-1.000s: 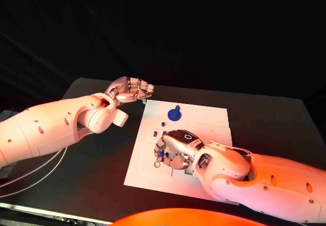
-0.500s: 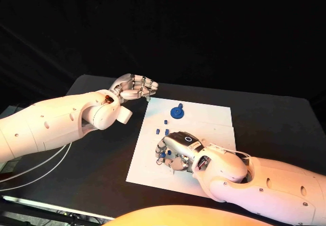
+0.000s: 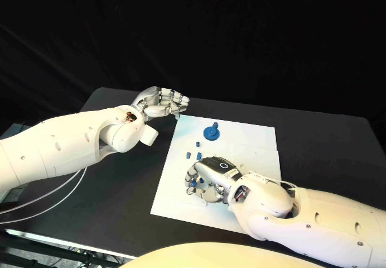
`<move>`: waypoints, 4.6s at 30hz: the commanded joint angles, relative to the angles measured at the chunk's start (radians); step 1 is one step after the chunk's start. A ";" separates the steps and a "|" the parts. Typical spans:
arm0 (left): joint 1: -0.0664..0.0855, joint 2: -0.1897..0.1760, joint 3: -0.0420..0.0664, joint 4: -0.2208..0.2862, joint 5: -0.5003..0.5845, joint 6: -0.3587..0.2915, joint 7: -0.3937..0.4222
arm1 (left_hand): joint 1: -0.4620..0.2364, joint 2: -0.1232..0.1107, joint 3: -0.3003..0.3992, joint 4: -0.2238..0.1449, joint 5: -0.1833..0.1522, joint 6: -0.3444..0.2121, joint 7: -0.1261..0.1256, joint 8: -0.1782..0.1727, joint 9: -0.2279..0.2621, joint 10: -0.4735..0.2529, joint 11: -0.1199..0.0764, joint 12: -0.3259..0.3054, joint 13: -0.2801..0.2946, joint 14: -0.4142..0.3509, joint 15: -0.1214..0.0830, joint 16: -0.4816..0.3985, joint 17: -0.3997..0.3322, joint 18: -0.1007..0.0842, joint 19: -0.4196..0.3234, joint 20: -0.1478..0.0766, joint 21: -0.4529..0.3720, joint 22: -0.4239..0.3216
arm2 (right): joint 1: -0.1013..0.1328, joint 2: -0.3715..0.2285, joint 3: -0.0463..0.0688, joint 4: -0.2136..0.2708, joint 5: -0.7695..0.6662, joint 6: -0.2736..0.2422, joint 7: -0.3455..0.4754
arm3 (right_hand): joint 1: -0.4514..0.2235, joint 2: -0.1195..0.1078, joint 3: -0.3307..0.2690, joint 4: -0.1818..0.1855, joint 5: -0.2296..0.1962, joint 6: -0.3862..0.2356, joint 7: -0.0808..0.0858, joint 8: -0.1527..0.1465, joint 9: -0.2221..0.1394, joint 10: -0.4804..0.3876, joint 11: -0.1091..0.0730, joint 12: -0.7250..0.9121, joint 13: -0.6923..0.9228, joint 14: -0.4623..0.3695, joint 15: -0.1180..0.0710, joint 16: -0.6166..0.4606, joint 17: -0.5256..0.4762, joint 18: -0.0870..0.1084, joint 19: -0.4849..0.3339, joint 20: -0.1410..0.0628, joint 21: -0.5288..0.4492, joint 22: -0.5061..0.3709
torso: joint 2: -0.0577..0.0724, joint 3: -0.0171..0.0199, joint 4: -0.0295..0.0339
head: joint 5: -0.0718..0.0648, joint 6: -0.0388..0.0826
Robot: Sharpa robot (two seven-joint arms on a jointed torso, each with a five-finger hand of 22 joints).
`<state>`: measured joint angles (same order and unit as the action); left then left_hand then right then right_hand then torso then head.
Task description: Assemble the parts on the task board
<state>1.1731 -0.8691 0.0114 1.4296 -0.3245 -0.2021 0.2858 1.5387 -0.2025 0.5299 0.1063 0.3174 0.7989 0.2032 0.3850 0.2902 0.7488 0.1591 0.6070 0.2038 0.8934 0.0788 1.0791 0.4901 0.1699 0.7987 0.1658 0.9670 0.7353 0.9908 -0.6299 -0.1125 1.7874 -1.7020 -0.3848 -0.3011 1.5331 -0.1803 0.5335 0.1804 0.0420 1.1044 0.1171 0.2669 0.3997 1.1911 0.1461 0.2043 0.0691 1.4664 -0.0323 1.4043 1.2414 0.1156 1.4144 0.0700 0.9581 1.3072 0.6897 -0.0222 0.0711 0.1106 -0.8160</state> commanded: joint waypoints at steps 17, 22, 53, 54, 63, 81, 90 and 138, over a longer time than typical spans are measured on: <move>0.001 -0.002 0.001 0.002 0.005 0.015 0.007 | -0.012 0.000 -0.001 -0.007 0.001 -0.008 0.011 0.001 -0.002 -0.005 -0.001 0.002 -0.002 -0.003 0.002 -0.006 -0.001 0.015 -0.005 0.003 -0.007 -0.001 | -0.006 0.001 -0.005 -0.007 -0.002 0.018 0.009 | -0.003 0.009 0.037 -0.032 0.007 -0.010 0.000 0.004 0.004 0.116 -0.107 0.002 0.053 0.040 -0.005 0.005 0.000 -0.014 0.001 -0.008 -0.003 0.023 | 0.000 0.0001 -0.0003 | 0.005 -0.006; 0.001 -0.003 0.001 0.002 0.005 0.015 0.007 | -0.012 0.000 -0.001 -0.007 0.001 -0.008 0.011 0.001 -0.002 -0.005 -0.001 0.002 -0.002 -0.003 0.002 -0.006 -0.001 0.015 -0.005 0.003 -0.007 -0.001 | -0.006 -0.001 -0.005 -0.002 -0.002 0.016 0.008 | -0.003 0.009 0.037 -0.032 0.007 -0.010 0.000 0.004 0.004 0.116 -0.107 0.002 0.053 0.040 -0.005 0.005 0.000 -0.014 0.001 -0.008 -0.003 0.023 | 0.000 0.0002 0.0000 | 0.006 -0.006; 0.001 -0.005 0.001 0.003 0.005 0.018 0.005 | -0.015 0.001 -0.001 -0.009 0.001 -0.009 0.011 0.002 -0.003 -0.006 0.000 0.003 -0.003 -0.003 0.002 -0.006 -0.001 0.015 -0.005 0.003 -0.008 -0.002 | -0.011 0.006 -0.008 -0.006 -0.018 0.033 -0.012 | -0.008 0.008 0.042 -0.037 0.007 -0.012 0.000 0.006 0.008 0.116 -0.107 0.000 0.055 0.040 -0.005 0.005 -0.001 -0.014 0.000 -0.008 -0.004 0.024 | 0.000 0.0004 0.0000 | 0.006 -0.004; 0.001 -0.005 0.001 0.003 0.005 0.019 0.005 | -0.015 0.001 -0.001 -0.009 0.001 -0.009 0.011 0.002 -0.003 -0.006 0.000 0.003 -0.003 -0.003 0.002 -0.006 -0.001 0.015 -0.005 0.003 -0.008 -0.002 | -0.011 0.009 -0.009 -0.008 -0.019 0.041 -0.013 | -0.008 0.008 0.042 -0.037 0.007 -0.012 0.000 0.006 0.008 0.116 -0.107 0.000 0.055 0.040 -0.005 0.005 -0.001 -0.014 0.000 -0.008 -0.004 0.024 | 0.000 0.0004 0.0002 | 0.006 -0.005; 0.001 -0.006 0.001 0.002 0.005 0.020 0.003 | -0.015 0.001 -0.001 -0.009 0.001 -0.009 0.011 0.002 -0.003 -0.006 0.000 0.003 -0.003 -0.003 0.002 -0.006 -0.001 0.015 -0.005 0.003 -0.008 -0.002 | -0.013 0.020 -0.013 -0.021 -0.024 0.063 -0.013 | -0.008 0.008 0.042 -0.037 0.007 -0.012 0.000 0.006 0.008 0.116 -0.107 0.000 0.055 0.040 -0.005 0.005 -0.001 -0.014 0.000 -0.008 -0.004 0.024 | 0.000 0.0000 -0.0002 | 0.006 -0.007; 0.001 -0.007 0.001 0.001 0.005 0.022 -0.001 | -0.020 0.002 -0.001 -0.008 0.000 -0.010 0.011 0.002 -0.005 -0.007 0.000 0.004 -0.005 -0.003 0.003 -0.006 -0.001 0.015 -0.005 0.004 -0.010 -0.004 | -0.015 0.023 -0.016 -0.036 0.016 -0.028 0.040 | -0.119 -0.096 -0.005 -0.050 0.114 -0.111 0.031 -0.062 -0.003 -0.091 -0.051 -0.110 0.020 0.031 0.041 -0.007 -0.019 0.000 -0.033 0.030 -0.112 -0.006 | 0.000 0.0006 -0.0013 | 0.005 -0.006; 0.001 -0.007 0.001 0.000 0.005 0.024 -0.003 | -0.020 0.002 -0.001 -0.008 0.000 -0.010 0.011 0.002 -0.005 -0.007 0.000 0.004 -0.005 -0.003 0.003 -0.006 -0.001 0.015 -0.005 0.004 -0.010 -0.004 | -0.015 0.019 -0.017 -0.035 0.028 -0.068 0.050 | -0.120 -0.095 -0.040 -0.057 0.126 -0.132 0.029 -0.079 -0.007 -0.142 -0.046 -0.101 0.013 0.025 0.046 -0.018 -0.037 0.008 -0.045 0.037 -0.162 -0.026 | 0.000 0.0009 -0.0008 | 0.002 -0.004; -0.007 -0.047 0.000 0.060 0.081 0.020 0.009 | -0.063 0.001 -0.022 0.010 0.000 -0.028 0.010 0.003 -0.017 -0.015 -0.001 0.016 -0.011 -0.002 0.006 0.007 0.004 0.016 0.007 0.011 -0.045 -0.032 | 0.080 -0.609 -0.012 0.190 0.477 0.065 -0.050 | -0.290 0.063 -0.682 0.116 0.083 -0.142 -0.017 0.099 0.079 0.221 -0.122 1.236 1.244 0.091 -0.013 0.134 0.255 -0.033 0.065 -0.012 0.086 0.084 | -0.023 -0.0054 -0.0236 | -0.241 0.009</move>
<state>1.1663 -0.9148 0.0109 1.4830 -0.2621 -0.1925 0.2808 1.4834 -0.2000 0.5119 0.1187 0.3174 0.7792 0.1982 0.3885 0.2741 0.7416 0.1592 0.6186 0.1937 0.8934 0.0788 1.0790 0.4929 0.1698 0.8005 0.1752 0.9277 0.7050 1.0824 -1.2376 -0.1241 1.9677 -1.1498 -0.3492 -0.2801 1.2514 -0.1171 -0.1405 0.2965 0.1258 0.9585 0.1062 0.3599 0.4775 1.4062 0.0247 1.4358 1.3068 1.4665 -0.0398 1.5322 1.3082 0.0918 1.4614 0.0593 1.0338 1.3081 0.6669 -0.0271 0.0502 -0.1283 -0.8022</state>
